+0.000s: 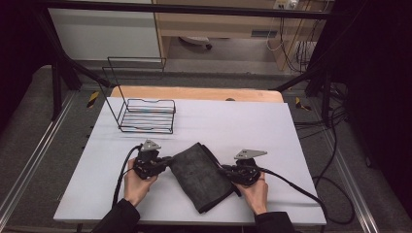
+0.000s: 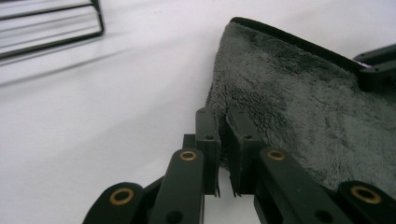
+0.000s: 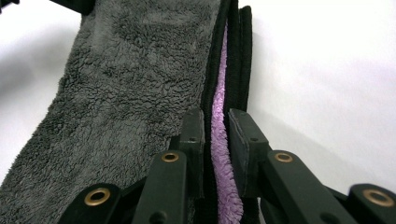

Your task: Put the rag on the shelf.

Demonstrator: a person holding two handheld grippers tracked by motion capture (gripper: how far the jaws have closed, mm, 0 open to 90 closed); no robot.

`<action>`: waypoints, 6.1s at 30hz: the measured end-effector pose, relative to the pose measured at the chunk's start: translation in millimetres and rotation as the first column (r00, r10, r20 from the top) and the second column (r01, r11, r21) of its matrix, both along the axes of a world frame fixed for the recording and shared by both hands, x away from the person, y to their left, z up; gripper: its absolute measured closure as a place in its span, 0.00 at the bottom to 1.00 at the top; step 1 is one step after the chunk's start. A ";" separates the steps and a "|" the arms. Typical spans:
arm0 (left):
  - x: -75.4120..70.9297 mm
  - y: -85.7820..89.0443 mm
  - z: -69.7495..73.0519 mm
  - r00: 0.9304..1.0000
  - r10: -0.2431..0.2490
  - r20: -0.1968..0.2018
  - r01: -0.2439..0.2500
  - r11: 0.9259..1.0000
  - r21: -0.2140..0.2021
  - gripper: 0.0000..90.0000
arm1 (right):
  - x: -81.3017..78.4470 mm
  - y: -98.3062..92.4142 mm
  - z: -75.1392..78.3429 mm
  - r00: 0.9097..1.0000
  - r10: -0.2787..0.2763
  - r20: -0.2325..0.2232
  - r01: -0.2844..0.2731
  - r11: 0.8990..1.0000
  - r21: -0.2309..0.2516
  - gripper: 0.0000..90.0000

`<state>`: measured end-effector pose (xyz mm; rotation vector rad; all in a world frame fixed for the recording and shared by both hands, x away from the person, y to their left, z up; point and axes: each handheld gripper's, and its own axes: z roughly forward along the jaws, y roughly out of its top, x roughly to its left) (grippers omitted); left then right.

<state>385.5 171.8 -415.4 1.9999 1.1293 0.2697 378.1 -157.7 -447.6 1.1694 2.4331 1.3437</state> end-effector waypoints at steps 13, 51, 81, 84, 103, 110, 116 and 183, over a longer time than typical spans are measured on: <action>12.5 -0.5 -10.1 0.996 0.080 0.030 -0.082 0.992 0.095 0.75 | 2.9 6.6 -2.9 0.998 -0.050 0.046 0.052 0.998 -0.037 0.66; -92.8 -83.6 -25.4 0.977 -0.191 -0.092 0.198 0.977 0.077 0.57 | -7.6 -14.6 -4.6 1.000 -0.011 -0.015 0.010 0.997 -0.073 0.73; -86.1 -66.5 -15.7 0.962 -0.259 -0.090 0.266 0.960 0.083 0.96 | -11.7 -18.2 4.6 0.999 0.019 0.028 -0.018 0.999 -0.032 0.48; -84.7 -62.9 -14.3 0.962 -0.254 -0.096 0.261 0.963 0.065 0.96 | -12.0 -16.5 2.4 0.999 0.035 0.021 -0.034 0.999 -0.038 0.54; -93.3 -86.7 -24.7 0.976 -0.213 -0.036 0.215 0.970 0.112 0.77 | -11.8 -11.7 -1.4 0.999 0.039 0.033 -0.036 0.996 -0.084 0.70; -90.4 -83.3 -21.4 0.972 -0.229 -0.045 0.233 0.964 0.129 0.93 | -13.0 -13.7 3.7 0.998 0.024 0.056 -0.020 0.998 -0.066 0.63; -89.1 -76.0 -16.7 0.966 -0.253 -0.049 0.257 0.957 0.132 0.94 | -12.7 -18.1 8.3 0.997 -0.006 0.075 0.010 0.998 -0.061 0.51; 13.7 25.9 0.9 0.999 -0.033 -0.019 0.035 0.990 0.136 0.15 | -5.3 -22.3 3.0 0.999 -0.042 0.025 0.043 0.999 -0.033 0.03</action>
